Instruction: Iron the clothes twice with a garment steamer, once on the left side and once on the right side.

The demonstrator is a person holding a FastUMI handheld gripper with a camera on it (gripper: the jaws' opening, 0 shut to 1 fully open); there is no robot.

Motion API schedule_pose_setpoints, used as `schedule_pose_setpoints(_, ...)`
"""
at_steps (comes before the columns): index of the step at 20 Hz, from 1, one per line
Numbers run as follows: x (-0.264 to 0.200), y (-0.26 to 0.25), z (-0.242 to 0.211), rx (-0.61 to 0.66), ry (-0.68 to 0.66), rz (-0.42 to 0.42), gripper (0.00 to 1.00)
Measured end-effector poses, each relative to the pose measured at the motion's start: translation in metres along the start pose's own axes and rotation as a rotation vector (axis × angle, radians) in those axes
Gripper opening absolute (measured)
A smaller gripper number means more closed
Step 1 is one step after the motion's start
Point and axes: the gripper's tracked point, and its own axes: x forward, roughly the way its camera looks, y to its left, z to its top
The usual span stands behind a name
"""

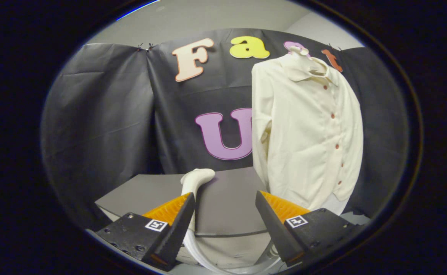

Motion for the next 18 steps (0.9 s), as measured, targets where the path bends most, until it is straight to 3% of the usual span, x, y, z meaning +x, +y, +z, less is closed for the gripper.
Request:
schedule_pose_setpoints(7, 0.078, 0.059, -0.01, -0.022, 0.156, 0.125, 0.98)
schedule_pose_setpoints(10, 0.092, 0.08, -0.043, -0.064, 0.318, 0.163, 0.95)
schedule_pose_setpoints(17, 0.111, 0.085, -0.059, -0.121, 0.433, 0.103, 0.86)
schedule_pose_setpoints(18, 0.113, 0.083, -0.061, -0.114, 0.457, 0.082, 0.8)
